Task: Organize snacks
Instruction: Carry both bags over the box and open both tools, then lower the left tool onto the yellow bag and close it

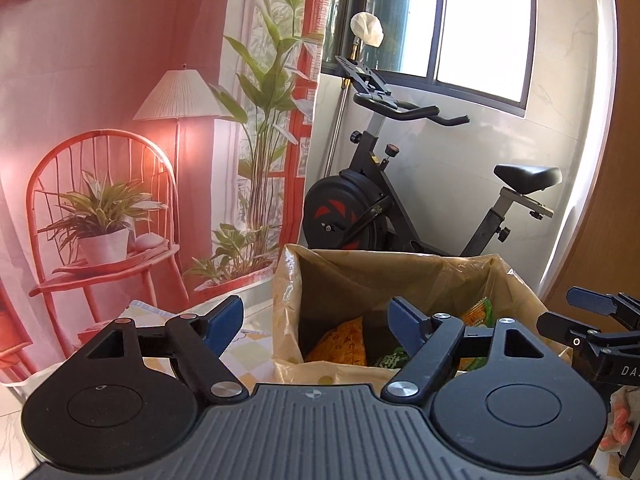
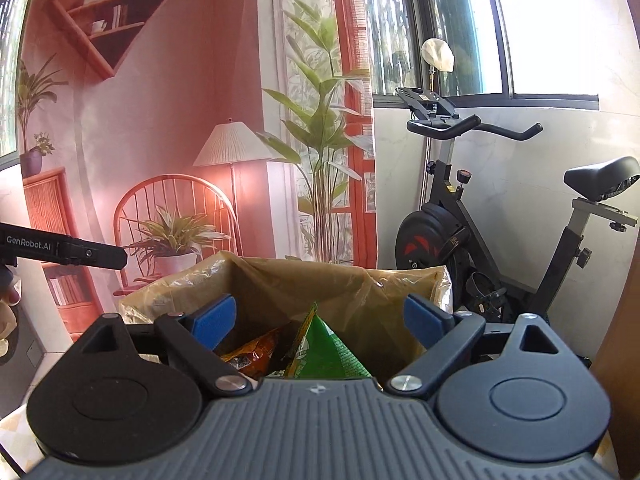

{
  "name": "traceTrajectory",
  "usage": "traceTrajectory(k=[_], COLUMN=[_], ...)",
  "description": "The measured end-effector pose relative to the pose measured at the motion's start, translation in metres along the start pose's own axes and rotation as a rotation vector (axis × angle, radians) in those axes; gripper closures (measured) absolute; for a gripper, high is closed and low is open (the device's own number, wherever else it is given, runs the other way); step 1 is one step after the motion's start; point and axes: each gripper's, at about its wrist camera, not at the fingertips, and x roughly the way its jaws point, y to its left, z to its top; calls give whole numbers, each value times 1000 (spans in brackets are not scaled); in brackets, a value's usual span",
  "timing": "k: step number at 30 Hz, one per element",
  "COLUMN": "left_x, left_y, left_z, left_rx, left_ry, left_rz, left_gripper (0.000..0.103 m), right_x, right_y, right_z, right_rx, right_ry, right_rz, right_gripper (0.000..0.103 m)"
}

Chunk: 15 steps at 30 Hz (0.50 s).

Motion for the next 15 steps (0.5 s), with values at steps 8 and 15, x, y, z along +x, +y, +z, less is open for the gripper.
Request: traceTrajectory(k=[8,15], left_x=[-19,-4], left_y=[28,16], left_z=[-46,-79], left_rx=[12,-10], left_ry=[102,149], left_rz=[22,-36], left_gripper=[22,22], right_x=[-38,-35], right_y=[7,-3], right_z=[-46,-85], right_rx=[26,47], right_ry=[16,123], right_rz=[-20,-71], right_gripper=[14,23])
